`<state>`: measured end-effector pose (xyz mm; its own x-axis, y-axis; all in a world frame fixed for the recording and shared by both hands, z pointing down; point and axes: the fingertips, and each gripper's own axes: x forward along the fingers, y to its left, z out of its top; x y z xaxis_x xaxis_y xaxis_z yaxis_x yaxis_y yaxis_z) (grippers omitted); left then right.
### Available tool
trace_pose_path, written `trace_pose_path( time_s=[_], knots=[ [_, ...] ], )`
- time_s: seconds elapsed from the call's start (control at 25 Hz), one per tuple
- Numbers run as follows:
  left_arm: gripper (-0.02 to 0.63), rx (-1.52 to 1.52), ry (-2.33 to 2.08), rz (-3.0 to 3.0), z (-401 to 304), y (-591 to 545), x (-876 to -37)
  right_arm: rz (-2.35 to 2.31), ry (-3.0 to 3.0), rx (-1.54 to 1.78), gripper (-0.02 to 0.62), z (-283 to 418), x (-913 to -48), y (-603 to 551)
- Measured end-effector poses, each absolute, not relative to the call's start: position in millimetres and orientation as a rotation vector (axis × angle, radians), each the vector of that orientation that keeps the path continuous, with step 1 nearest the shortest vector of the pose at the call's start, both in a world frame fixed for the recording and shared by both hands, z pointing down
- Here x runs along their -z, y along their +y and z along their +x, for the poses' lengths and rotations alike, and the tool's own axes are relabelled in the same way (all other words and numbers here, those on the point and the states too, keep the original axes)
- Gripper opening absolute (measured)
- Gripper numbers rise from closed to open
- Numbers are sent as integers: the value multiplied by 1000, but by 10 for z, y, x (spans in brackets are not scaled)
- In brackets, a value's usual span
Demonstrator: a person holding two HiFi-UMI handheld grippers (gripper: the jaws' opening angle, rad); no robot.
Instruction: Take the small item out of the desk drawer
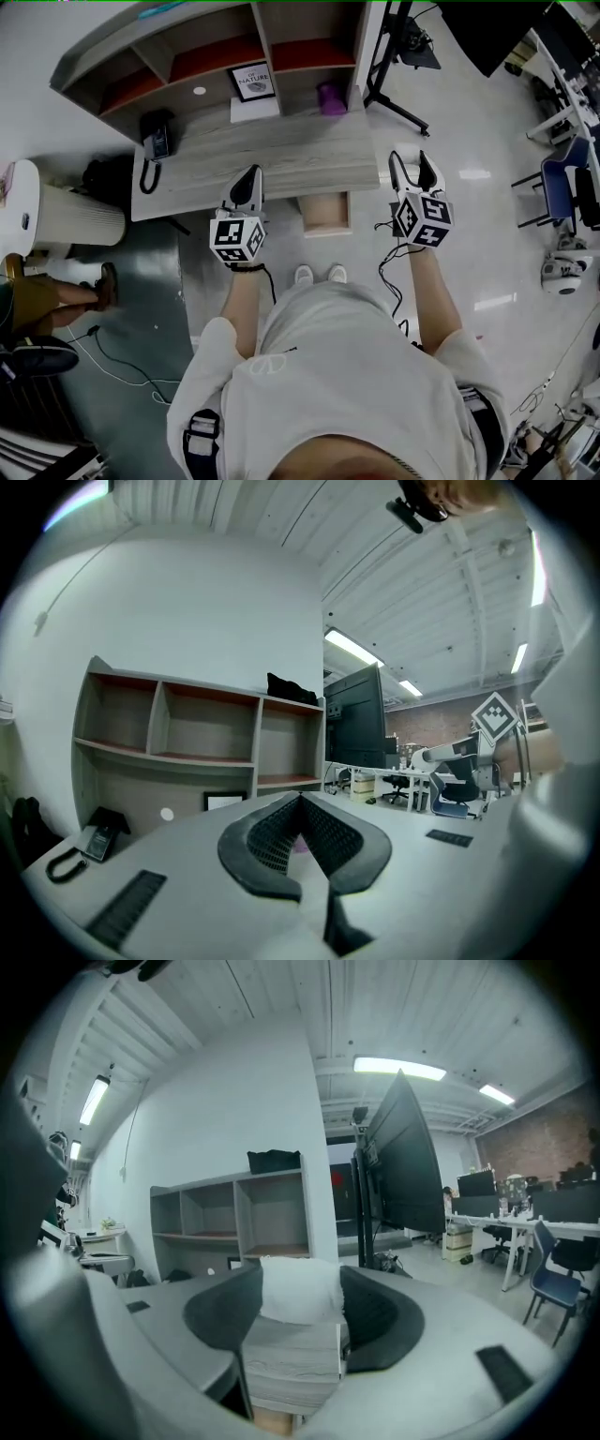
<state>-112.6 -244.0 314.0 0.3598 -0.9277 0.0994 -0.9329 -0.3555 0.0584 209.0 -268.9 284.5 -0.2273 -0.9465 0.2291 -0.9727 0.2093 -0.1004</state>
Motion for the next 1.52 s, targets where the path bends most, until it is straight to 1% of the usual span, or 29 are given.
trace_pose_path(
  time_s=[0.44,0.72,1.2,1.52],
  knots=[
    [-2,-35,-1824,2545,-1338,-2380,-2708,1984,-2395,-188,256,2376,-2225,-2529],
    [-2,-34,-1853,2570,-1390,-2409,-2588,1996,-2426,-116,256,2389,-1978,-2533],
    [-2,-12,-1862,2575,-1428,-2493,-2572,2039,-2441,-115,256,2424,-1856,-2615],
    [-2,14,-1871,2590,-1417,-2469,-2449,2033,-2438,-173,253,2415,-1980,-2616]
  ],
)
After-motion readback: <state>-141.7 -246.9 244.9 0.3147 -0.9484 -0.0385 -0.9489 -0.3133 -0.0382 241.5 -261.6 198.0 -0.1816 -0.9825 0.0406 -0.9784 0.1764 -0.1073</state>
